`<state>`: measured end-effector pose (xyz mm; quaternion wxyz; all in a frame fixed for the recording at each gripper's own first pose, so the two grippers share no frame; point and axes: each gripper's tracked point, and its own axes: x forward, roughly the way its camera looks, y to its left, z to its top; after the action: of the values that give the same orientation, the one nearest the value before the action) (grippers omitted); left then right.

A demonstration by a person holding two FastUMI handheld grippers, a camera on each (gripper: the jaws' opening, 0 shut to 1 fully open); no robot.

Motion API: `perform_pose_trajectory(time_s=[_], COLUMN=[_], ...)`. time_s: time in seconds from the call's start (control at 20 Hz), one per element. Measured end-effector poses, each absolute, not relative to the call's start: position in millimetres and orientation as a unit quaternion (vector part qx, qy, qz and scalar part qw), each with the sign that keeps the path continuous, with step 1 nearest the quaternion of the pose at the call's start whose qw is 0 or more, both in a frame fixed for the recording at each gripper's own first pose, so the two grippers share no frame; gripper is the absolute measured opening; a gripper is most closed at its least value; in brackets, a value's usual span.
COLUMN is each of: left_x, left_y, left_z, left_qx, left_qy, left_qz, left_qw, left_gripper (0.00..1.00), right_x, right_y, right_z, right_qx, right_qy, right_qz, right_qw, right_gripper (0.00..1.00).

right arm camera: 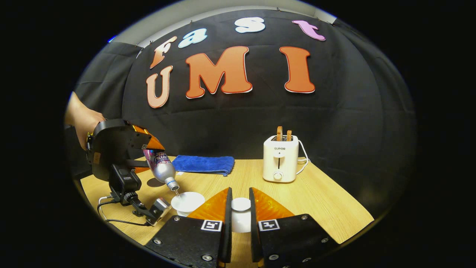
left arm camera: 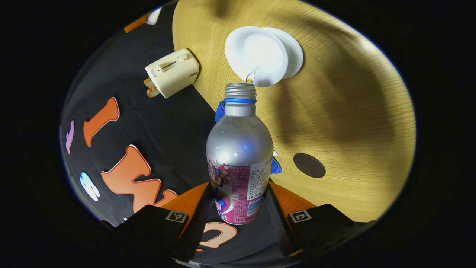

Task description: Open the teacup lid with one hand, grasp the water bottle and pour water into the teacup with the other hand; after pouring, place the water bottle on the coaster and then close the teacup lid.

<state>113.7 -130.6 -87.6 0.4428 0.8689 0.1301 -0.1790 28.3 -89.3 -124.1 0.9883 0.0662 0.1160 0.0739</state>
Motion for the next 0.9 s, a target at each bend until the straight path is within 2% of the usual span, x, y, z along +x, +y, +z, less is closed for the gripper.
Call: perform_pose_trajectory(time_s=[0.6, 0.9], left_x=[112.1, 115.3], left_y=[-141.8, -139.3], left_z=[-82.3, -85.0], left_qx=[0.889, 0.878], left_qy=[0.102, 0.105], left_qz=[-0.182, -0.184], left_qw=[0.407, 0.43], left_gripper=[0.84, 0.84], right_x=[29.0, 28.7], right_y=[-80.8, -79.2], right_z=[-125.6, -126.8], right_qx=[0.058, 0.058], right_qy=[0.117, 0.121], right_qz=[0.085, 0.084], right_qw=[0.988, 0.987], right_gripper=[0.21, 0.22])
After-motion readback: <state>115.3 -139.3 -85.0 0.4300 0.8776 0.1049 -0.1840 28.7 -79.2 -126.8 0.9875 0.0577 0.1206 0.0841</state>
